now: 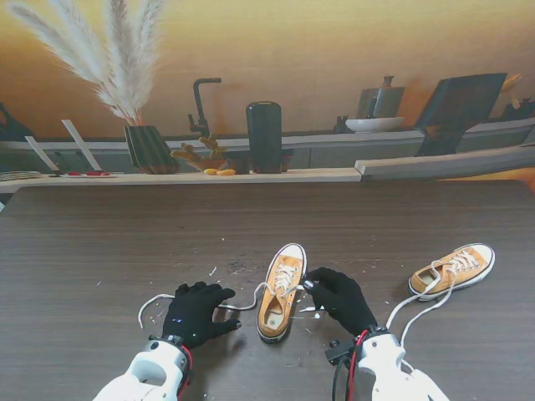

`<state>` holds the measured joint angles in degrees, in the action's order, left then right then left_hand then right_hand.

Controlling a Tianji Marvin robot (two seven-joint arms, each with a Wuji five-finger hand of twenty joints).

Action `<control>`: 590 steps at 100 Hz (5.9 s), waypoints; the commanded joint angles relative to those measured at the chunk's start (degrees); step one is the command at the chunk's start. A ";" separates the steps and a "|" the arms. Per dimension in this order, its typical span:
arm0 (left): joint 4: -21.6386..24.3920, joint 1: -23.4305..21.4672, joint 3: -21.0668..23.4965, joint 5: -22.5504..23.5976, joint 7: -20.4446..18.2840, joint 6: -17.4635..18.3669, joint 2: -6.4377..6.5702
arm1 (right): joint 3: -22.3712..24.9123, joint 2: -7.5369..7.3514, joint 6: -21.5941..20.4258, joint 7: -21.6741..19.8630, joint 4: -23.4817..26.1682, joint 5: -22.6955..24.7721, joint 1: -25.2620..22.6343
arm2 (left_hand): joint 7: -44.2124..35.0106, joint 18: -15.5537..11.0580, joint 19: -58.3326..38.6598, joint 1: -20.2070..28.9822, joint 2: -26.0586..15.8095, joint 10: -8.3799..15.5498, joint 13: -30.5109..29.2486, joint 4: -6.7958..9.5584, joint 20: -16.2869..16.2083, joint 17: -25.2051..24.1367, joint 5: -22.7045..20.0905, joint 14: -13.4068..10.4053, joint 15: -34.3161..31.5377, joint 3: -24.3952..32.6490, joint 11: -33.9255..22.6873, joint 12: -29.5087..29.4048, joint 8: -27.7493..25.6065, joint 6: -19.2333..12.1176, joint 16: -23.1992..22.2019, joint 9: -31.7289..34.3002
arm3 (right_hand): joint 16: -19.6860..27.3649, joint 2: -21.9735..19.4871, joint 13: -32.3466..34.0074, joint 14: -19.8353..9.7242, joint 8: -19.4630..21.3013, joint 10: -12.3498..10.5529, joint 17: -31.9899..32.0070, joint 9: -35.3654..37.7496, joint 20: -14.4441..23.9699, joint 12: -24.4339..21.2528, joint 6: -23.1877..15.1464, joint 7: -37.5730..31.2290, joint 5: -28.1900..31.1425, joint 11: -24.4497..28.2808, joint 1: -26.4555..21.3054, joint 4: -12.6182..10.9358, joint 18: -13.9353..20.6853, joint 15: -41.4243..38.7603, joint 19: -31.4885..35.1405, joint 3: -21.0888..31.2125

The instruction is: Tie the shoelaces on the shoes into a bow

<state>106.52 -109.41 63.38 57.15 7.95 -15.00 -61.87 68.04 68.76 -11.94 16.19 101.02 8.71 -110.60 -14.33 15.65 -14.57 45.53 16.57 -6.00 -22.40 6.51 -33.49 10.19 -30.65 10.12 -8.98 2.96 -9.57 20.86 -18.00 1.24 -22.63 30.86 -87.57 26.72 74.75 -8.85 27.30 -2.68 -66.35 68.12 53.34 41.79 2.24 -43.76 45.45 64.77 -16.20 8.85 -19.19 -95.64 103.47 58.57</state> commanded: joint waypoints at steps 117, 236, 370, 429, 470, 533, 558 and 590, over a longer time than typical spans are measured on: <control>-13.22 17.23 -15.68 -8.58 1.57 -9.16 -2.45 | -0.29 -0.36 1.86 -2.38 1.33 -2.29 -0.46 | -5.37 -3.61 -19.16 0.79 4.35 1.97 -4.66 0.50 -1.24 -3.25 -5.41 -1.21 -5.01 6.23 -3.57 3.32 -3.31 -0.90 -4.16 3.61 | -2.06 -1.27 0.77 -9.99 0.28 7.57 -1.78 4.49 -0.74 1.07 0.15 1.84 1.30 2.50 1.68 -0.97 0.29 -3.45 16.51 4.12; -20.00 14.16 -10.92 -17.47 23.26 9.16 -7.12 | 0.03 -0.72 0.83 -3.87 2.16 -3.48 -1.69 | -54.15 -2.60 -16.76 -7.42 7.63 -5.40 -18.64 7.06 15.77 -3.40 2.32 3.11 -12.13 42.64 -11.31 4.51 -35.66 1.05 -2.41 25.87 | -1.23 -5.08 0.72 -7.89 -2.75 8.27 -1.41 5.24 -2.10 1.08 0.18 0.49 2.74 2.33 -2.95 1.94 -1.45 -3.50 16.24 1.46; -7.48 3.93 -0.31 -27.90 21.60 22.12 -7.66 | -0.16 -0.22 -0.77 -0.72 4.80 -1.79 -2.27 | -23.65 -11.10 -105.41 -7.81 2.50 9.88 -50.57 0.54 -10.18 53.15 -5.38 -5.84 -85.69 15.90 -62.43 37.60 -9.02 1.66 -18.46 40.89 | -0.23 -0.60 0.51 -5.50 0.18 10.38 -1.23 -0.09 -4.00 -5.12 -0.53 3.02 2.19 -6.63 2.54 -0.82 -1.65 -1.29 13.98 3.41; -10.19 8.58 -3.45 -27.45 10.82 31.06 -5.15 | -1.20 -1.42 2.59 -3.39 10.57 3.95 -0.99 | -8.82 -17.50 -105.41 -2.16 13.25 14.43 -50.72 -6.71 -3.69 53.00 -3.35 -13.50 -83.44 12.25 -58.79 36.67 2.03 0.99 -18.00 37.72 | -0.50 -0.97 0.35 -1.84 0.36 10.53 -0.93 -1.38 -4.78 -6.89 -0.85 3.42 1.94 -7.88 3.21 -0.98 -3.44 1.48 11.24 2.62; -13.58 13.23 -9.57 -26.87 14.22 29.17 -6.34 | -4.13 -1.85 2.77 -3.83 11.53 7.27 0.48 | -13.75 -16.76 -105.41 -1.78 8.33 14.00 -50.71 -4.36 -5.27 53.12 -8.60 -13.04 -84.71 16.99 -61.09 35.66 -0.21 -3.98 -17.78 38.64 | 0.33 -1.36 0.57 -3.61 0.55 9.75 -1.19 -0.19 -4.67 -7.12 -1.33 3.09 2.85 -7.66 3.50 -1.20 -1.48 1.24 12.13 2.10; -12.43 13.49 -11.21 -28.36 18.66 22.11 -8.05 | -1.48 -3.19 0.76 -7.21 11.73 11.04 -1.87 | -43.14 -13.03 -105.41 3.76 -3.55 11.83 -50.64 -5.69 -6.48 53.03 -16.23 -10.35 -85.70 6.37 -61.61 34.95 -23.64 -4.43 -17.06 39.82 | -1.47 -1.15 0.83 -11.61 -2.68 8.94 -1.80 0.63 -4.52 -3.79 -10.00 2.63 12.37 -4.60 2.76 1.62 3.88 -1.67 16.47 -0.02; -12.06 13.04 -10.89 -28.50 19.35 21.74 -8.21 | 0.93 -4.51 0.04 -11.01 11.69 16.01 -2.62 | -42.75 -12.50 -105.41 3.96 -3.73 11.50 -50.63 -5.80 -6.52 52.98 -16.35 -9.92 -85.65 6.48 -61.31 34.80 -24.48 -4.24 -17.02 40.08 | -1.67 -1.87 0.85 -12.09 -5.32 8.32 -1.79 0.56 -4.78 -1.89 -12.29 1.52 15.98 -2.91 3.10 1.28 4.34 -1.53 16.36 -1.66; -11.90 12.70 -10.66 -28.43 19.99 21.78 -8.32 | 1.79 -5.60 1.30 -9.80 10.87 31.40 -1.60 | -42.38 -12.07 -105.41 4.05 -3.90 11.21 -50.62 -5.99 -6.52 52.95 -16.51 -9.51 -85.65 6.43 -61.16 34.78 -24.60 -4.21 -17.01 40.24 | -2.03 -2.26 0.57 -8.64 -5.73 6.92 -1.34 -0.55 -6.19 -0.16 -11.73 2.19 18.10 -2.97 3.66 -0.57 2.69 0.88 12.60 -1.43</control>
<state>93.77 -96.59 52.57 28.61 28.65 6.87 -70.03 69.70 63.70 -11.46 6.26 112.02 39.59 -112.42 -55.98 7.13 -105.20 49.99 15.73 5.68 -70.20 1.83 -38.95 61.41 -45.30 -0.26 -90.88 9.68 -69.89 56.49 -41.05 -0.53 -39.09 69.41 -87.53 25.46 74.15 -7.45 22.87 -0.79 -66.28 67.43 47.89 40.43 -8.37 -41.99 61.88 59.75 -15.55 8.93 -17.28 -94.19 103.53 58.56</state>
